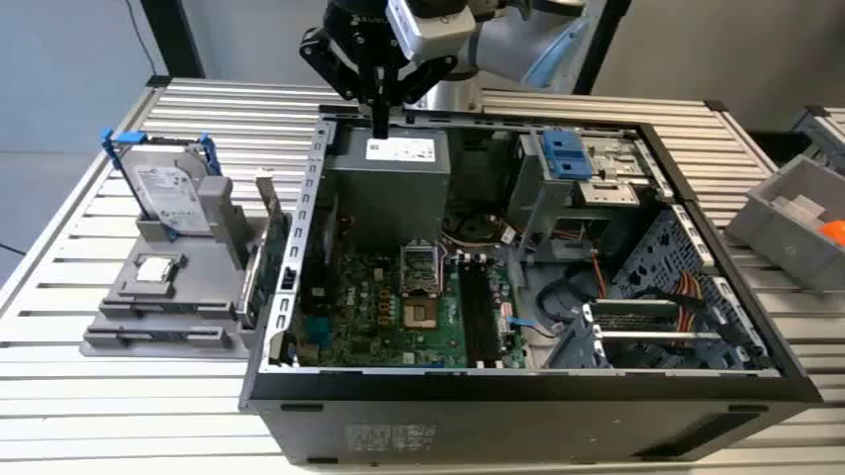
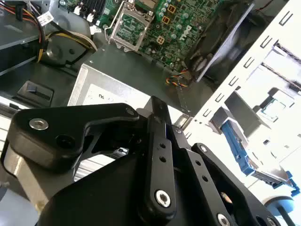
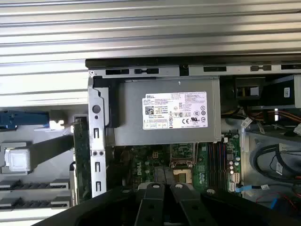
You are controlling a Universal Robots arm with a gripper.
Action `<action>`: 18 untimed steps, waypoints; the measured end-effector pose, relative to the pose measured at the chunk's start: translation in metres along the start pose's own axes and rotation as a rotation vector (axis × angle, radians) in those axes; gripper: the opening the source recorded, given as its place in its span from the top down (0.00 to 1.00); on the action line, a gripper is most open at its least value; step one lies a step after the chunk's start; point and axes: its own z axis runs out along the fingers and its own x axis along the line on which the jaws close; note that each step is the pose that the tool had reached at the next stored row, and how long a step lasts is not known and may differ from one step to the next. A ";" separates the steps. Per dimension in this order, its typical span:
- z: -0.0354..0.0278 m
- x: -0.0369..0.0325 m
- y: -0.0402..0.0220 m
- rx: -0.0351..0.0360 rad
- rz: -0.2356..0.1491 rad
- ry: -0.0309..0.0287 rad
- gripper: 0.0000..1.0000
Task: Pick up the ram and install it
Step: 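Reach for the ram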
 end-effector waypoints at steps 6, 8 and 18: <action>0.0000 0.0000 0.0000 0.0002 0.000 0.0000 1.00; -0.0001 0.0000 0.0000 -0.0008 0.000 0.0001 1.00; 0.0000 0.0000 0.0000 -0.0067 0.000 0.0005 1.00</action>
